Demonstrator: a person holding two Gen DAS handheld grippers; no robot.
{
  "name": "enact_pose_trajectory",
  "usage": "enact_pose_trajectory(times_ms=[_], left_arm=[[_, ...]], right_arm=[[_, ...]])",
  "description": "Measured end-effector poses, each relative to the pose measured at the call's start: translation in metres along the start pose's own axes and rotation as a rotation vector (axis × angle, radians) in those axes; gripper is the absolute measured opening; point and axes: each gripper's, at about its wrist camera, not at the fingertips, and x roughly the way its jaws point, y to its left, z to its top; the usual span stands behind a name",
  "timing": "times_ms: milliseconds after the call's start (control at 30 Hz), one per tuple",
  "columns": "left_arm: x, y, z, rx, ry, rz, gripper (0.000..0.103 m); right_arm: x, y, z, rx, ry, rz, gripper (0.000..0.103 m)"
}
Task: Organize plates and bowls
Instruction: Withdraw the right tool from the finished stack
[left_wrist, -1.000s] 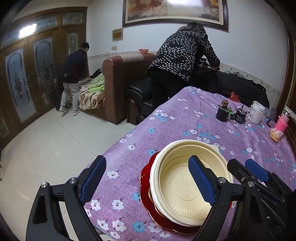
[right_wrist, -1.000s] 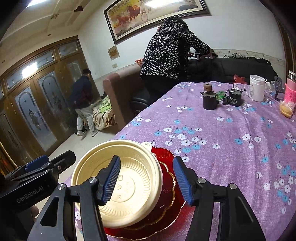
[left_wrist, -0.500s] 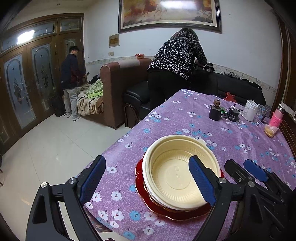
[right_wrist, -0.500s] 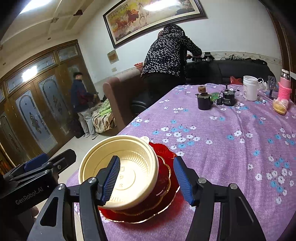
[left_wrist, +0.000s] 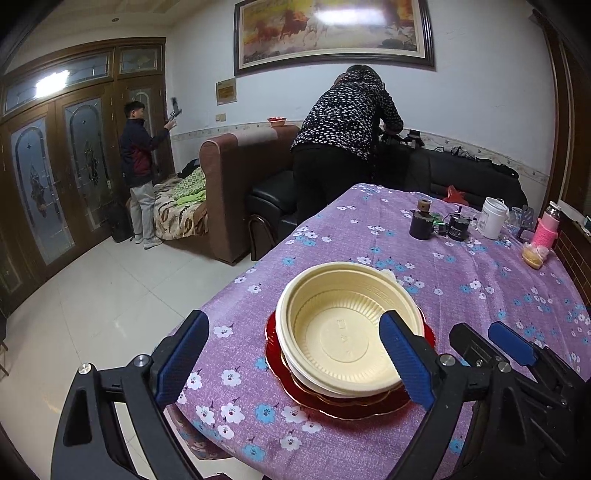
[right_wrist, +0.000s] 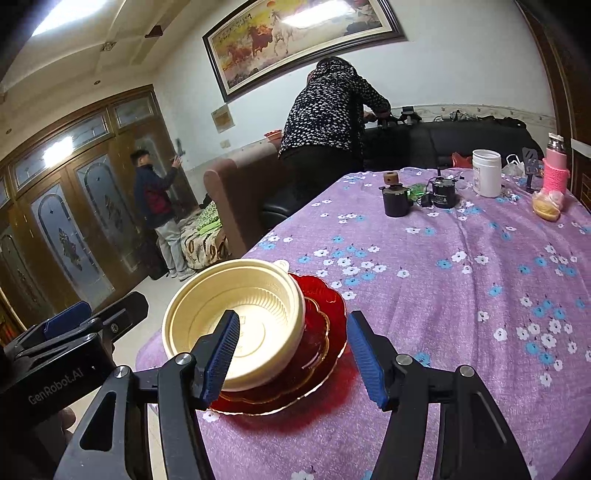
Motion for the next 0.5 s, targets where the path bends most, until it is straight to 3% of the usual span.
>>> enact_pose_trajectory(times_ms=[500], left_arm=[[-0.001, -0.018, -0.010, 0.032, 0.009, 0.010, 0.097]], right_arm=[[-0.006, -0.020, -0.013, 0.034, 0.004, -0.020, 0.066]])
